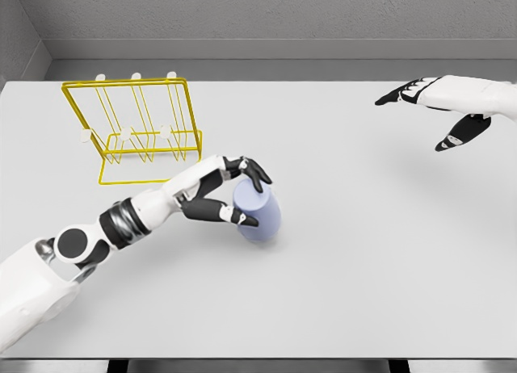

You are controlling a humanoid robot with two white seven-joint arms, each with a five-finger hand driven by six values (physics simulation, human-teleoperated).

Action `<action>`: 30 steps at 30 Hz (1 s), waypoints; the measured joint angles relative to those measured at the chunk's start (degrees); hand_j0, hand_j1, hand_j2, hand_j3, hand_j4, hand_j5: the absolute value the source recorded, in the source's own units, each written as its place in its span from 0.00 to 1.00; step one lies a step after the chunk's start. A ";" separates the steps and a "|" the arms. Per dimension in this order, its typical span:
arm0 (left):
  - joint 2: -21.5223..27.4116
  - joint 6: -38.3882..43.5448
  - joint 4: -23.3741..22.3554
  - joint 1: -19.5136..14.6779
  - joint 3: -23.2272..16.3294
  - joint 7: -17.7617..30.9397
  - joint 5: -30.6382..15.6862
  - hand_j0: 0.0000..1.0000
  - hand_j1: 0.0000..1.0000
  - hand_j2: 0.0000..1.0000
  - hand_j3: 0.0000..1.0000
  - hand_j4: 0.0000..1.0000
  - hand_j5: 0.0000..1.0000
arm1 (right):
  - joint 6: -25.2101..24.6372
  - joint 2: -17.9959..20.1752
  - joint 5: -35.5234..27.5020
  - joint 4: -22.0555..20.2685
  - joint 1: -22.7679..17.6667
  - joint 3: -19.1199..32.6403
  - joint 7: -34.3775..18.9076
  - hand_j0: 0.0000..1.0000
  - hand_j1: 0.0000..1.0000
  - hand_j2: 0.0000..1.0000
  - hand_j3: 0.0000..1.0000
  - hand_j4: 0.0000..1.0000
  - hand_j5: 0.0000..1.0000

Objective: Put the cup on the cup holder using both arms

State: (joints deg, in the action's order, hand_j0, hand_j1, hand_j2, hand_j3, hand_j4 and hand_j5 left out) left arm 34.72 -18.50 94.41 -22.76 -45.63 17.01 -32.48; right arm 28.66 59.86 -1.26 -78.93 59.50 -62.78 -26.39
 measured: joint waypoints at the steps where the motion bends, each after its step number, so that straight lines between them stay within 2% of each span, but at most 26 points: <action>1: 0.23 0.01 0.22 0.00 0.24 -0.01 -0.10 0.35 0.35 0.35 0.35 0.35 0.35 | 0.00 0.02 0.00 0.00 0.00 0.01 0.00 1.00 1.00 1.00 1.00 1.00 1.00; 15: 6.48 0.00 4.26 -3.60 3.61 0.01 -4.66 0.34 0.34 0.34 0.34 0.34 0.34 | 0.01 -0.06 0.02 -0.07 0.00 -0.03 0.00 1.00 1.00 1.00 1.00 1.00 1.00; 30: 8.86 0.00 4.94 -8.79 3.93 0.01 -7.18 0.33 0.33 0.33 0.33 0.33 0.33 | 0.01 -0.19 0.00 -0.17 0.00 -0.05 0.00 1.00 1.00 1.00 1.00 1.00 1.00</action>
State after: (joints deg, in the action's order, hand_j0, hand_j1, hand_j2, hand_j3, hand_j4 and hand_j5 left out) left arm 43.58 -18.50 99.35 -31.55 -41.70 17.01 -39.66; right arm 28.67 59.67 -1.26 -79.10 59.50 -62.82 -26.39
